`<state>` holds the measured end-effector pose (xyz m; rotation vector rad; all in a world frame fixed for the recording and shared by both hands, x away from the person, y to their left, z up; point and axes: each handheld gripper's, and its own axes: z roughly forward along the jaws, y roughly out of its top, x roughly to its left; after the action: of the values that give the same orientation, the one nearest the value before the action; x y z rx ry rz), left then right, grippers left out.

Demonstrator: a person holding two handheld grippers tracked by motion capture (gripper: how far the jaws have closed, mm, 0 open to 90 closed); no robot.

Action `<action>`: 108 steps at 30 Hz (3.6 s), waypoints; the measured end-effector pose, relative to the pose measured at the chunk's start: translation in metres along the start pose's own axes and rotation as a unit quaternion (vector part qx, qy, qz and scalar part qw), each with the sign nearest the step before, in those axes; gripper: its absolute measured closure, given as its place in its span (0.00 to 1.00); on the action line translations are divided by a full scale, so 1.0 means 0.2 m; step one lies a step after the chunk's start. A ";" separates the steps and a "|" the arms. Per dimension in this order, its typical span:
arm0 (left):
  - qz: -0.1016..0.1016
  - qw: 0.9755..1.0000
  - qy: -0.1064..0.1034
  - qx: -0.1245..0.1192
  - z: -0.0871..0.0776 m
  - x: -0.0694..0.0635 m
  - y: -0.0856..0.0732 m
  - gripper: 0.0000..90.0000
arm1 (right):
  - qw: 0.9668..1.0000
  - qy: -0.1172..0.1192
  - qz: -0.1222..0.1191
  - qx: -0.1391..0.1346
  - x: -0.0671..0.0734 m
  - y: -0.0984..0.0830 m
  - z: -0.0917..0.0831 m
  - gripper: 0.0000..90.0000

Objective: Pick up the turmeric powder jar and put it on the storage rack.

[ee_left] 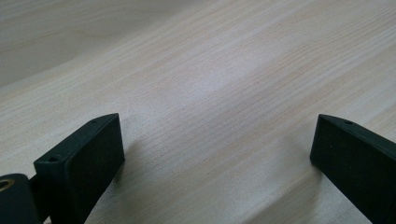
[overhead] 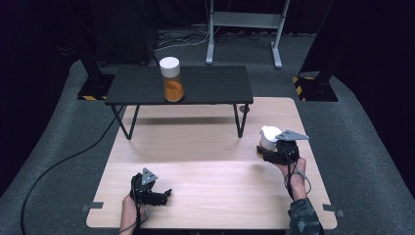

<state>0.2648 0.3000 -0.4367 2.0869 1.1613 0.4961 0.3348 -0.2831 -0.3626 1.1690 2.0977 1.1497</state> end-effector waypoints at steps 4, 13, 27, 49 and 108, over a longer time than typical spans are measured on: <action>0.000 1.000 0.000 0.000 0.00 0.00 0.00 0.02 | 1.000 0.003 -0.001 -0.005 0.00 0.03 -0.02 0.33; 0.000 1.000 0.000 0.000 0.00 0.00 0.00 0.02 | 1.000 0.003 -0.004 -0.007 0.00 0.09 -0.03 0.33; 0.001 1.000 -0.001 0.000 0.00 0.00 0.00 0.03 | 1.000 0.010 -0.017 -0.022 0.00 0.19 -0.06 0.33; 0.003 1.000 -0.002 0.000 0.00 0.00 0.00 0.03 | 0.999 0.019 -0.034 -0.037 0.00 0.37 -0.08 0.33; 0.006 1.000 -0.004 0.000 0.00 0.01 0.00 0.03 | 0.997 0.023 -0.061 -0.040 0.00 0.74 -0.06 0.33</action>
<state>0.2659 0.3010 -0.4364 2.0955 1.1446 0.4928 0.3932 -0.2463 -0.2302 0.9729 2.1049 1.2040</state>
